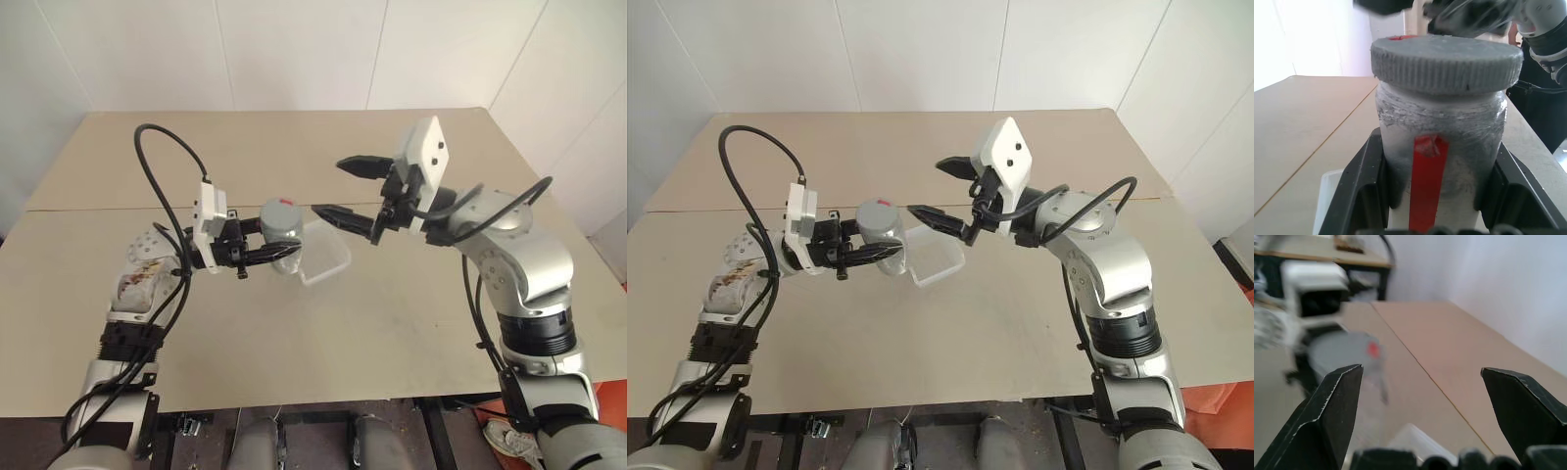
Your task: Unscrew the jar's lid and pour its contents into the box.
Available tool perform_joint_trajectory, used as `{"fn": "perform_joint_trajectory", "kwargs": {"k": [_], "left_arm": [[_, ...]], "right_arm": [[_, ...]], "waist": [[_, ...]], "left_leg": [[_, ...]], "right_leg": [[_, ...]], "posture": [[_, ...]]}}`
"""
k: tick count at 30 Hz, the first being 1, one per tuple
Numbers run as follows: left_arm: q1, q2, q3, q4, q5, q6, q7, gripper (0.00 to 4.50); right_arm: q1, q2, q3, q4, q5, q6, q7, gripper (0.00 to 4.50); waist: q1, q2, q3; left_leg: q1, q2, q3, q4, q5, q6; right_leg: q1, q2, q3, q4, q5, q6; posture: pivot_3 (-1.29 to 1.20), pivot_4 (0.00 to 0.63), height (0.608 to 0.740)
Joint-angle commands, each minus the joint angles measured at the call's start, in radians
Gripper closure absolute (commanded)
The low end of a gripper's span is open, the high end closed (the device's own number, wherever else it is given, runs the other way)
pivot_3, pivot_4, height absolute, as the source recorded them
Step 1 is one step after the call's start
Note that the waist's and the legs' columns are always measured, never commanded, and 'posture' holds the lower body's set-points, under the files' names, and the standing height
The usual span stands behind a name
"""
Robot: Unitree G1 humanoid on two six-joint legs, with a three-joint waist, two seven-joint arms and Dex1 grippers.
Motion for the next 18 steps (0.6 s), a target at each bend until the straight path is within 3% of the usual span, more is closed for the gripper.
{"fn": "perform_joint_trajectory", "kwargs": {"k": [1,8,18], "left_arm": [[-0.034,-0.009,0.004,-0.006,0.003,-0.028,0.000,2.58],[-0.044,-0.024,-0.001,-0.001,0.008,-0.034,-0.003,2.58],[-0.038,-0.008,0.007,-0.005,0.010,-0.033,-0.015,2.58]], "right_arm": [[-0.015,0.023,0.029,-0.062,0.022,0.015,-0.004,0.01],[-0.063,0.105,0.118,-0.017,-0.064,-0.003,-0.070,0.01],[-0.076,0.131,0.103,0.046,-0.104,-0.008,-0.091,0.01]], "waist": [[0.000,0.000,0.000],[-0.001,0.000,0.000],[0.000,0.000,0.000]], "left_leg": [[0.000,0.000,0.000,0.000,0.000,0.000],[0.000,0.000,0.000,0.000,0.000,0.000],[0.000,0.000,0.000,0.000,0.000,0.000]], "right_leg": [[0.000,0.000,0.000,0.000,0.000,0.000],[0.000,0.000,0.000,0.001,0.000,0.000],[0.000,0.000,0.000,0.000,0.000,0.000]], "posture": [[0.00,0.150,0.740],[0.00,0.150,0.740],[0.00,0.150,0.740]]}}
